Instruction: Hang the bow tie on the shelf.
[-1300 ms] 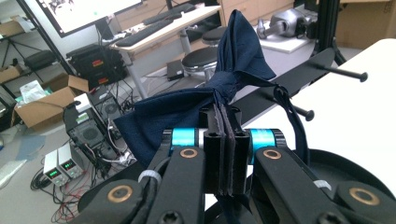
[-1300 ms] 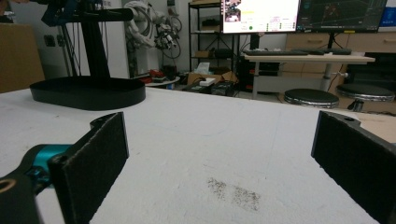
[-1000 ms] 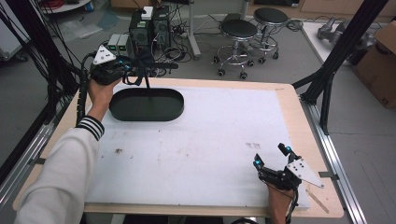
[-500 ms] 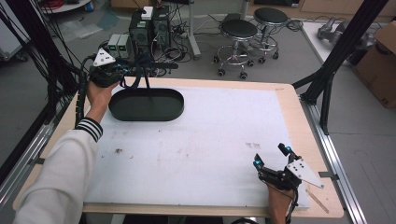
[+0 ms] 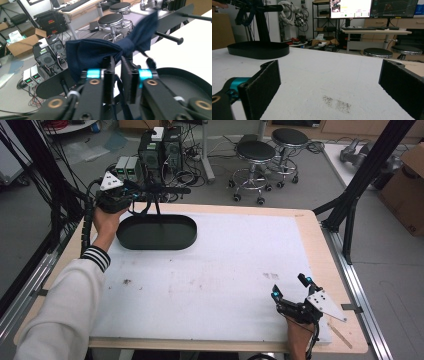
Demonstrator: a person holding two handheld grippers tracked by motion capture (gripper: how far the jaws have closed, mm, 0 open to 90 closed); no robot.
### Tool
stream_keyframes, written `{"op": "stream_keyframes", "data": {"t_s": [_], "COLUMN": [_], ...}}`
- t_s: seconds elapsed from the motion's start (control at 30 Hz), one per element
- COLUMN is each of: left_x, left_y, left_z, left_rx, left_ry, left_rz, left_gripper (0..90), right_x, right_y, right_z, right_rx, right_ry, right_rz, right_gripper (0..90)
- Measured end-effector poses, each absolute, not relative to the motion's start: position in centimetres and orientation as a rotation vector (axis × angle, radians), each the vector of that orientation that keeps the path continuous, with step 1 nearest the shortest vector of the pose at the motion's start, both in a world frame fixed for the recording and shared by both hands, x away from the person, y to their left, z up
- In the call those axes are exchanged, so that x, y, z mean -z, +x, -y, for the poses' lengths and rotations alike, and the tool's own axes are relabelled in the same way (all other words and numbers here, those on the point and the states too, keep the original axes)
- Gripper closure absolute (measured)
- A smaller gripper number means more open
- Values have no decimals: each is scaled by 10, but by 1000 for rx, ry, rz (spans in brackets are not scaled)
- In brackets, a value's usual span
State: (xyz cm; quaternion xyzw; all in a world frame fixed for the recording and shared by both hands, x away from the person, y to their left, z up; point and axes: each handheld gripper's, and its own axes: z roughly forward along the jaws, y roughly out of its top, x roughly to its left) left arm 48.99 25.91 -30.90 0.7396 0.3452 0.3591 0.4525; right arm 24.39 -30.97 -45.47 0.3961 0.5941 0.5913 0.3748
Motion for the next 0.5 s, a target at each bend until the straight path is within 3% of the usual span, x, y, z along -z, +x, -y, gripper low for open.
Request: {"op": "stream_keyframes", "data": {"t_s": [0.23, 0.5], "left_x": [306, 303], "left_y": [487, 482], "left_z": [-259, -258], "left_rx": [-888, -846], "left_ry": [1811, 1778], "left_rz": [-851, -873], "left_gripper": [737, 551], "right_x": [455, 455], "right_y": [244, 244], "right_z": [310, 310], "right_rx": [-1513, -1512], "right_ry": [1013, 1012], "right_rz": [-1521, -1520], "right_gripper": [28, 28]}}
